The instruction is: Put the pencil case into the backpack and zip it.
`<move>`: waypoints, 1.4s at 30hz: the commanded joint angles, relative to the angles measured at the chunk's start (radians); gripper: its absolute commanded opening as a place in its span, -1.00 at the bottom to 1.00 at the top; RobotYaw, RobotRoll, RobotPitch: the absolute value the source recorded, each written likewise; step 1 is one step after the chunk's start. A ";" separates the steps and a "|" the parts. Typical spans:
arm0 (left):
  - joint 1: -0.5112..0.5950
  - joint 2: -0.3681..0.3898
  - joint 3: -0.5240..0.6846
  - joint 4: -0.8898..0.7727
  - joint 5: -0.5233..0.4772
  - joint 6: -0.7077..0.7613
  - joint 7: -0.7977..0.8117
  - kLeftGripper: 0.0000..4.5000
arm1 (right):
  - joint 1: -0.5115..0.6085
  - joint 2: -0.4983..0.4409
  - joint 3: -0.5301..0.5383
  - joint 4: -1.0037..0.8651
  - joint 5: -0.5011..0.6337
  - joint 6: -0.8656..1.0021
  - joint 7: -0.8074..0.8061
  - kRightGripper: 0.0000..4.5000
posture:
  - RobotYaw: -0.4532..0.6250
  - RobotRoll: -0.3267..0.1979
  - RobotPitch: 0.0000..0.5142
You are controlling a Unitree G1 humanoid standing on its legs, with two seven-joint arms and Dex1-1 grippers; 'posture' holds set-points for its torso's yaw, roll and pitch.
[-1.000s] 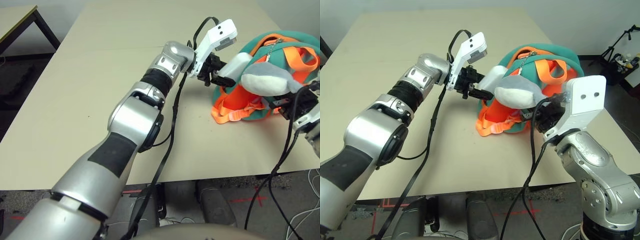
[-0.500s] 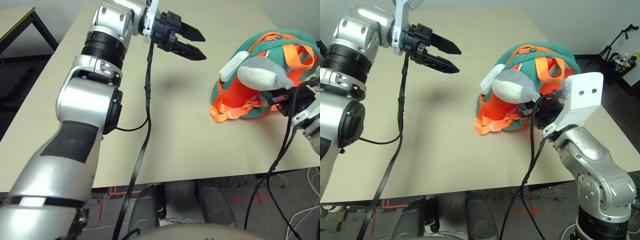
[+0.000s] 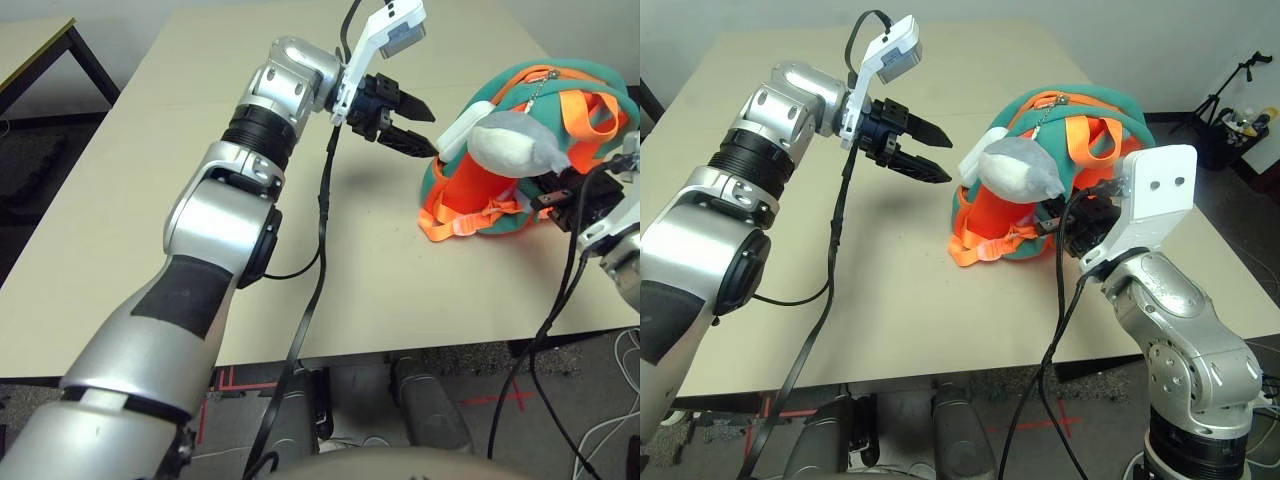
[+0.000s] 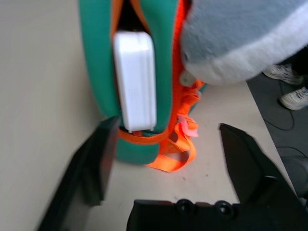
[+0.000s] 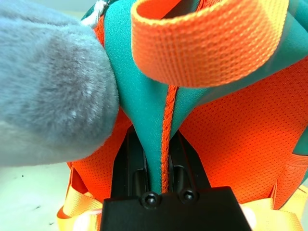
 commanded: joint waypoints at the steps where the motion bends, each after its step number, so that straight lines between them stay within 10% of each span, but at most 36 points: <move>1: -0.014 0.008 0.008 0.025 0.012 -0.004 -0.003 0.86 | 0.008 0.010 0.008 -0.024 -0.005 -0.009 0.007 -0.88 | -0.72 0.25 -0.54; 14: -0.005 -0.024 0.000 0.049 0.032 -0.022 -0.010 -1.00 | -0.006 0.021 0.017 -0.027 -0.019 -0.003 0.012 -0.88 | -0.73 0.25 -0.54; 42: 0.021 -0.175 0.052 0.196 0.054 -0.088 0.215 -1.00 | -0.005 0.058 0.030 -0.075 -0.018 0.027 -0.026 -0.88 | -0.83 0.25 -0.47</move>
